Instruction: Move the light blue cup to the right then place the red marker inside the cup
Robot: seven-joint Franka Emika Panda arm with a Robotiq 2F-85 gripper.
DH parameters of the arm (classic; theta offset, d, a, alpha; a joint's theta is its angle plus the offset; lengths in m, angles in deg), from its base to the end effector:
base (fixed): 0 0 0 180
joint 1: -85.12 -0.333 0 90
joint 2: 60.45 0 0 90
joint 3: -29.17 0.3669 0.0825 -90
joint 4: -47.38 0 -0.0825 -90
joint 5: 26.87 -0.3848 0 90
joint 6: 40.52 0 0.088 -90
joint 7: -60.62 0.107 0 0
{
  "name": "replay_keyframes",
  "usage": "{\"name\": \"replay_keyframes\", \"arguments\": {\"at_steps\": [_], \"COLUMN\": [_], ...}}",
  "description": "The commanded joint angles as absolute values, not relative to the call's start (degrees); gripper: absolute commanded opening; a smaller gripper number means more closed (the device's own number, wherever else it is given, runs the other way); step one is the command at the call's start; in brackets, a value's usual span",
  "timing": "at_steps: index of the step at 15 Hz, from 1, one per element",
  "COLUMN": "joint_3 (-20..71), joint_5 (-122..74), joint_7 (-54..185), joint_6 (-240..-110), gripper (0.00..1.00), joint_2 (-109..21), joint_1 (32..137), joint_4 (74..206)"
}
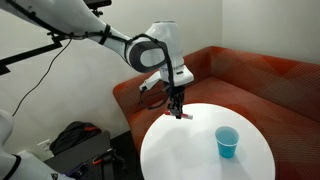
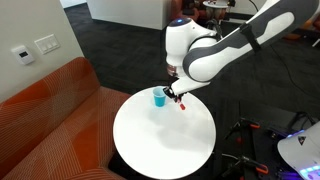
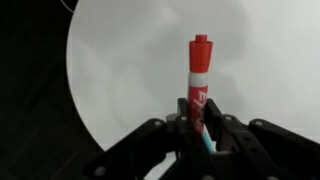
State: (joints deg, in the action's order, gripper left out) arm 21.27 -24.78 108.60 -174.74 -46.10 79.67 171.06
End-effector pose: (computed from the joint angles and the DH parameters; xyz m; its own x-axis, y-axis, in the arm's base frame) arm 0.5698 -0.0228 0.3258 0.6594 -0.7518 -0.0003 -0.7489 -0.6569 0.0877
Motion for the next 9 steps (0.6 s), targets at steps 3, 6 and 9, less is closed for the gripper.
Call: {"name": "replay_keyframes", "arguments": {"at_steps": [3, 6, 9], "joint_3": [18.17, 20.0, 19.99], "joint_5": [-7.45, -4.53, -1.3], "joint_7": [127.69, 130.19, 135.09], "joint_6": [-174.22, -174.46, -174.43], "gripper": [0.05, 0.2, 0.2], "joint_2": [-47.17, -46.49, -46.43], "joint_1": [78.1, 80.14, 79.69], "joint_4": [171.59, 171.11, 171.1]}}
